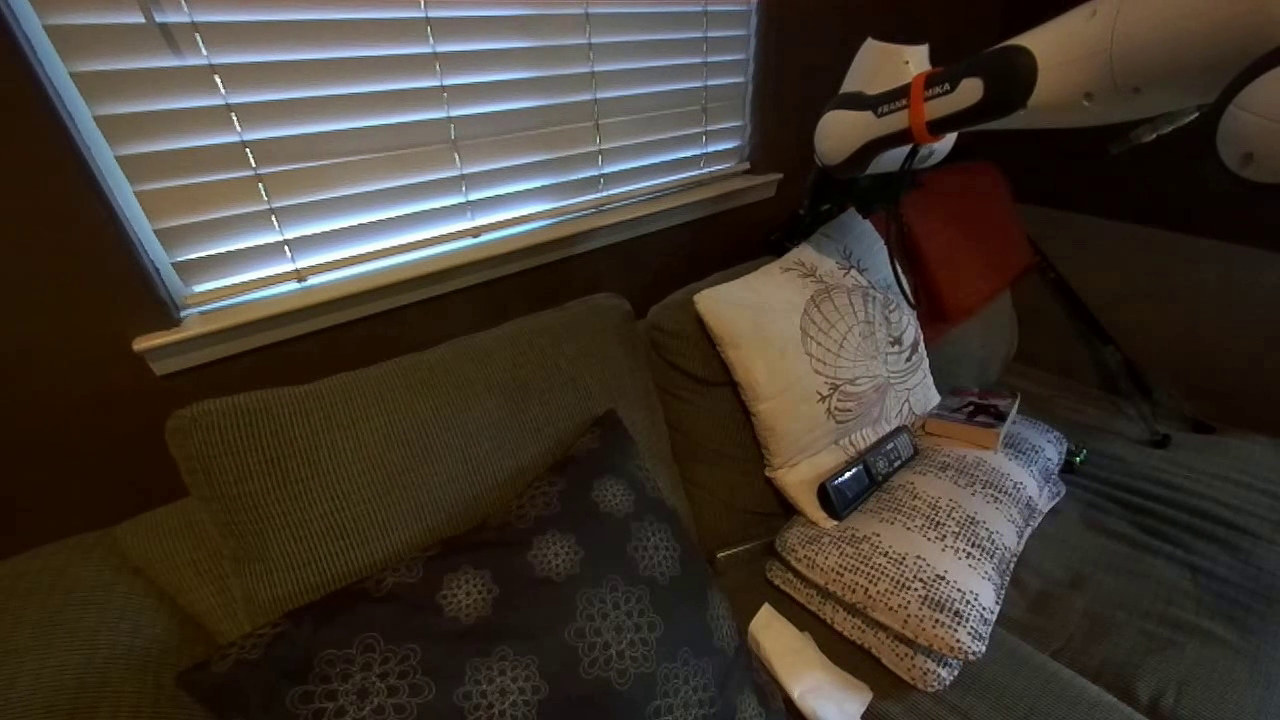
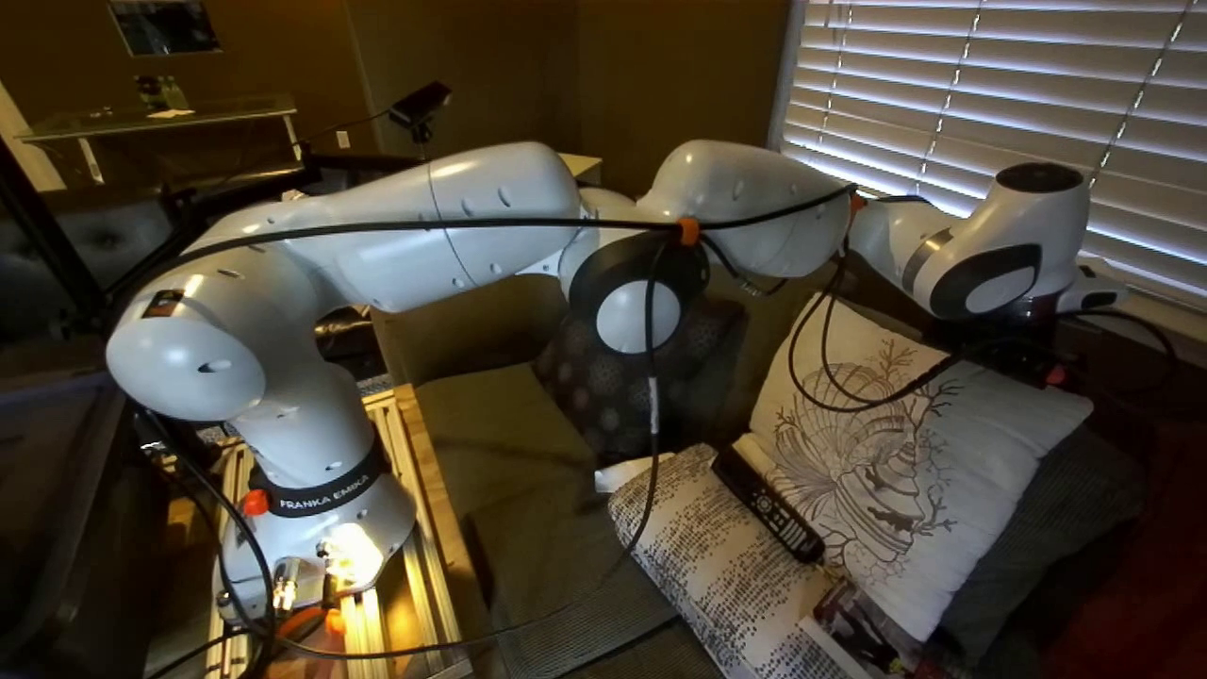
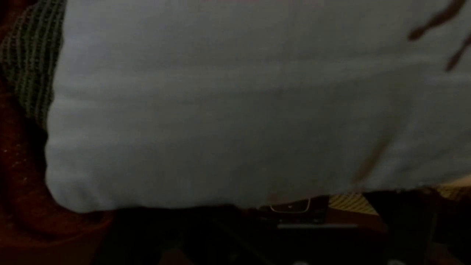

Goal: Remove the black remote control from the backrest and place it on the pillow.

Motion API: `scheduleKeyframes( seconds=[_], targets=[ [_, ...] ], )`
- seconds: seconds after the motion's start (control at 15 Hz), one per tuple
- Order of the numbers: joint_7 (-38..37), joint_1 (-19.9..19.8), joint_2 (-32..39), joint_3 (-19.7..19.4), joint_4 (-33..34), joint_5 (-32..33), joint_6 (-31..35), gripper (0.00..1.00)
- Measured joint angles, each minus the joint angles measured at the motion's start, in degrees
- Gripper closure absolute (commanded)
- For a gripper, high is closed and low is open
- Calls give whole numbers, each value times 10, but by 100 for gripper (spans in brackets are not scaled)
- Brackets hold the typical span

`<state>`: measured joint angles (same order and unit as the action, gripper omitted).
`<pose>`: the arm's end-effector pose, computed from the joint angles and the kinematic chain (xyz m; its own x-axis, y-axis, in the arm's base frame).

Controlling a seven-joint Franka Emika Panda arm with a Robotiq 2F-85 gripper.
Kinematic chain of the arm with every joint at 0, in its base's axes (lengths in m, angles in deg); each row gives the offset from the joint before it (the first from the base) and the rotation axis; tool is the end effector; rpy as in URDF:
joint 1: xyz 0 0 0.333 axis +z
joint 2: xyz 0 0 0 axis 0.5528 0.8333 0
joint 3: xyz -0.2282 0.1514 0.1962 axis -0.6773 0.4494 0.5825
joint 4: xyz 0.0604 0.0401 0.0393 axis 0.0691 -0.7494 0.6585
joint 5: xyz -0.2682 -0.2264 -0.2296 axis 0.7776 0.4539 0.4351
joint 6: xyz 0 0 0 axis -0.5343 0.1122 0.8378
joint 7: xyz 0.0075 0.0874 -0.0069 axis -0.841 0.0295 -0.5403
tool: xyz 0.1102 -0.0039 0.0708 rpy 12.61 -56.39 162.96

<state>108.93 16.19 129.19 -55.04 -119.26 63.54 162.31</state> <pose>0.8564 -0.2732 0.2121 0.9124 0.0960 0.3979 0.0343 -0.9866 0.1593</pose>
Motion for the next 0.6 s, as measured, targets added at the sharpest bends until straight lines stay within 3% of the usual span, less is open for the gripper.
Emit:
scheduleKeyframes(
  seconds=[0.47,0.53,0.6],
  targets=[
    [0,0,4,0,4,0,0,68],
    [0,0,4,0,4,0,0,63],
    [0,1,4,0,4,0,0,32]
  ],
)
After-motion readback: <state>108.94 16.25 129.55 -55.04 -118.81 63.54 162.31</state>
